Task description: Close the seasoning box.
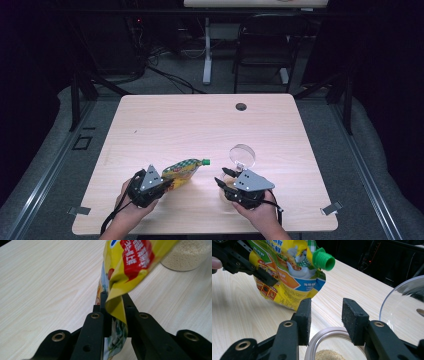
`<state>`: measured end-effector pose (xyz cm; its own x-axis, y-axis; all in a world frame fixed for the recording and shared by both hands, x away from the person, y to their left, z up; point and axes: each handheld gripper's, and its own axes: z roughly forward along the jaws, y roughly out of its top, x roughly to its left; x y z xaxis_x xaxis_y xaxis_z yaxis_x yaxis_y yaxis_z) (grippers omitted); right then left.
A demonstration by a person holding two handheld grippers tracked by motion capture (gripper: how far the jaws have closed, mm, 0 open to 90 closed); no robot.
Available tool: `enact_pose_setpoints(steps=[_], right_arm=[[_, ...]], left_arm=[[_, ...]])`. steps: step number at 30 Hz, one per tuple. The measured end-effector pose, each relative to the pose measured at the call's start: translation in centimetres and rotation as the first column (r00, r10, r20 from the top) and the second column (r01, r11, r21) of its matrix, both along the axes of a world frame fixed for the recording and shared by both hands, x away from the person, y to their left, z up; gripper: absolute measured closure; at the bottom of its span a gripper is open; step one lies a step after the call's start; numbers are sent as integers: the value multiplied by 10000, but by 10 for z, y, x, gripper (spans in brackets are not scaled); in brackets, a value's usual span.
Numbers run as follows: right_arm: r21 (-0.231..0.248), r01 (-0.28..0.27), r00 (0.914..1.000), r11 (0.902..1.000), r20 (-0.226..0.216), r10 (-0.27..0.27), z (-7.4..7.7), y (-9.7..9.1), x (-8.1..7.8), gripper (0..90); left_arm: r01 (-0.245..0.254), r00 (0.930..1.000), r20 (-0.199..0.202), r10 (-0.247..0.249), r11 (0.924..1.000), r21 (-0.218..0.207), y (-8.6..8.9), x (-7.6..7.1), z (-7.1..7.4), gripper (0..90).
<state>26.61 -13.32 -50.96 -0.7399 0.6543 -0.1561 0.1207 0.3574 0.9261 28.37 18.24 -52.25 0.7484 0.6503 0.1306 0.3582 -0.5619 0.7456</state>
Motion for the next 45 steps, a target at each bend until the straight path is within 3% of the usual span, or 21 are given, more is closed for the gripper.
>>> enact_pose_setpoints(steps=[12, 16, 36, 45], right_arm=[[-16, 75, 10000, 10000, -25, -75, -1, -2, -1, 598], [-31, 74, 10000, 10000, -34, -74, -2, -2, 0, 597], [-39, 101, 9999, 9999, -65, -101, -2, -2, 0, 597], [-37, 98, 9999, 9999, -91, -98, -2, -2, -1, 596]], left_arm=[[-265, 9978, -635, 187, 9919, -1245, 20, 4, -9, 824], [-366, 9971, -717, 264, 9887, -1455, 24, 4, -12, 821], [-608, 9931, -1091, 420, 9827, -1752, 40, -4, -22, 749], [-703, 9937, -995, 515, 9781, -1960, 45, -9, -21, 712]])
